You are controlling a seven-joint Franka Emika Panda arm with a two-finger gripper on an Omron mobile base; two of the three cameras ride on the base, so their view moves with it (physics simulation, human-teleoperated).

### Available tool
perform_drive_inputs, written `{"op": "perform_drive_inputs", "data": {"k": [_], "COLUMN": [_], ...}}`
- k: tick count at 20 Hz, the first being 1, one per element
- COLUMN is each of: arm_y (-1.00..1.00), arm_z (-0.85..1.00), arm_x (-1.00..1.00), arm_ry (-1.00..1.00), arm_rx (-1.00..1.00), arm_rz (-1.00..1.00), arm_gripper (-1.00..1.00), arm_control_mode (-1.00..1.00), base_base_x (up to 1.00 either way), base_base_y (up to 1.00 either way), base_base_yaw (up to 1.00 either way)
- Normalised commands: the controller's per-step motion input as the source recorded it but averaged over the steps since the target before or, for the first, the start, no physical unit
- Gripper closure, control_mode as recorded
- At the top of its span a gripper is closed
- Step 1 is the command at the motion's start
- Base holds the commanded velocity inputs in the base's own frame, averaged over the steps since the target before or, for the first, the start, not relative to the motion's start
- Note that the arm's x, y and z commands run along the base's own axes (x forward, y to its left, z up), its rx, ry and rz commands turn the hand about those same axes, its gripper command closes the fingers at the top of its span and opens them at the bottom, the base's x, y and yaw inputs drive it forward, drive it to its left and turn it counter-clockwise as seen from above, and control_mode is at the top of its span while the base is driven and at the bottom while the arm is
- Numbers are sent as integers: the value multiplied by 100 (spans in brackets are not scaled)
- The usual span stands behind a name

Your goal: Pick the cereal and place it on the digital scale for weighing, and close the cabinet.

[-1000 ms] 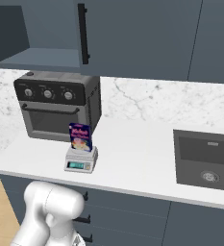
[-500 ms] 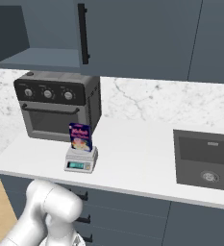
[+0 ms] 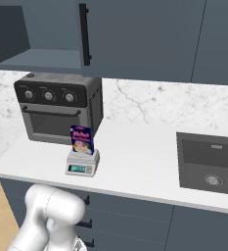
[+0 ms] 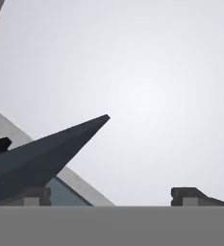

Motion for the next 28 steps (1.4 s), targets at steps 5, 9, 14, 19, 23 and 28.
{"op": "perform_drive_inputs", "data": {"k": [5, 9, 14, 19, 23, 28], "arm_y": [3, -59, -36, 35, -1, 26], "arm_z": [-48, -30, -46, -93, -77, -78], "arm_x": [-100, -53, -20, 7, -7, 6], "arm_ry": [0, 6, 6, 3, 0, 2], "arm_rx": [0, 0, 3, 0, 16, 11], "arm_rz": [0, 0, 0, 1, 2, 3], "arm_gripper": [-100, -100, -100, -100, -100, -100], "arm_control_mode": [-100, -100, -100, -100, -100, -100], "base_base_x": [0, 0, 0, 0, 0, 0], "base_base_y": [0, 0, 0, 0, 0, 0], "base_base_yaw": [0, 0, 0, 0, 0, 0]}}
